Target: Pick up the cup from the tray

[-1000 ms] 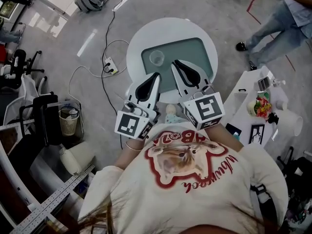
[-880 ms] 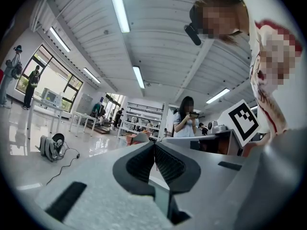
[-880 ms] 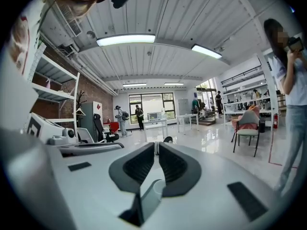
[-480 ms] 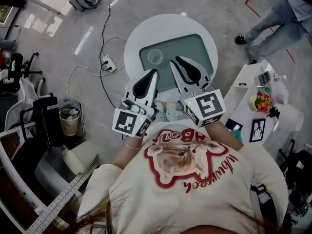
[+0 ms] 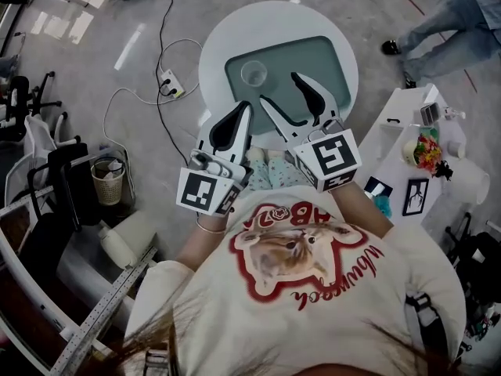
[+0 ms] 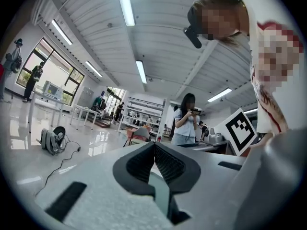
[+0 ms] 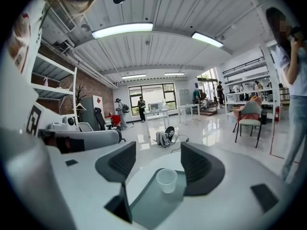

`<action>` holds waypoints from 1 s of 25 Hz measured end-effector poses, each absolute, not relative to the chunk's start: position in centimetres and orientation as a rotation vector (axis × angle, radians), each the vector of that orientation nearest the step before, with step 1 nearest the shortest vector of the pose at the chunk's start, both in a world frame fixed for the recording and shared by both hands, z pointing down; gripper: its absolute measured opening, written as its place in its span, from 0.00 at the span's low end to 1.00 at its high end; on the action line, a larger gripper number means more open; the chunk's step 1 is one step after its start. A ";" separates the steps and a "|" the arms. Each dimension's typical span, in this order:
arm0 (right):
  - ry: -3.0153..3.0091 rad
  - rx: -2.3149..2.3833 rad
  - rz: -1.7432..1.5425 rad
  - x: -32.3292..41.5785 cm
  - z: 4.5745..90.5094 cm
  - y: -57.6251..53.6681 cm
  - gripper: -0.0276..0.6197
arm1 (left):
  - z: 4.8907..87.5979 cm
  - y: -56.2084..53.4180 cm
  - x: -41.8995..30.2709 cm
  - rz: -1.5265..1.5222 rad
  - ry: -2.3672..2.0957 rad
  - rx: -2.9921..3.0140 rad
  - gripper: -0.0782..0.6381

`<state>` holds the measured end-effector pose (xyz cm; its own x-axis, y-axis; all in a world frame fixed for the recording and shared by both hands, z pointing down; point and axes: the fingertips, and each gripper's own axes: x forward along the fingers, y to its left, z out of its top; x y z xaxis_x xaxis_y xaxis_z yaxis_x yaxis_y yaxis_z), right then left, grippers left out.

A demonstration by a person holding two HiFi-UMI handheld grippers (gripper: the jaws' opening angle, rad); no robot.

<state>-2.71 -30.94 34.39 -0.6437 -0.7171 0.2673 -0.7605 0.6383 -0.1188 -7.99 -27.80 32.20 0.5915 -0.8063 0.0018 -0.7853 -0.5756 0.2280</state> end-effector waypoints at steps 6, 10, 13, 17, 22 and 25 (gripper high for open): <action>-2.639 1.185 0.357 -3.6 37.2 -31.4 0.46 | 33.9 -27.8 -9.7 -0.128 -1.357 2.575 0.13; -2.630 1.166 0.375 -4.2 38.9 -31.6 0.47 | 35.4 -27.7 -10.3 -0.101 -1.360 2.551 0.13; -2.622 1.152 0.390 -4.7 40.2 -31.6 0.47 | 36.4 -27.7 -10.5 -0.089 -1.355 2.541 0.13; -2.613 1.140 0.400 -5.2 41.6 -31.9 0.47 | 37.6 -27.8 -10.5 -0.091 -1.342 2.526 0.13; -2.598 1.145 0.420 -5.3 43.4 -32.2 0.47 | 38.6 -27.6 -10.8 -0.102 -1.361 2.503 0.13; -2.581 1.130 0.431 -5.5 44.7 -32.2 0.47 | 39.3 -27.1 -11.4 -0.115 -1.384 2.479 0.13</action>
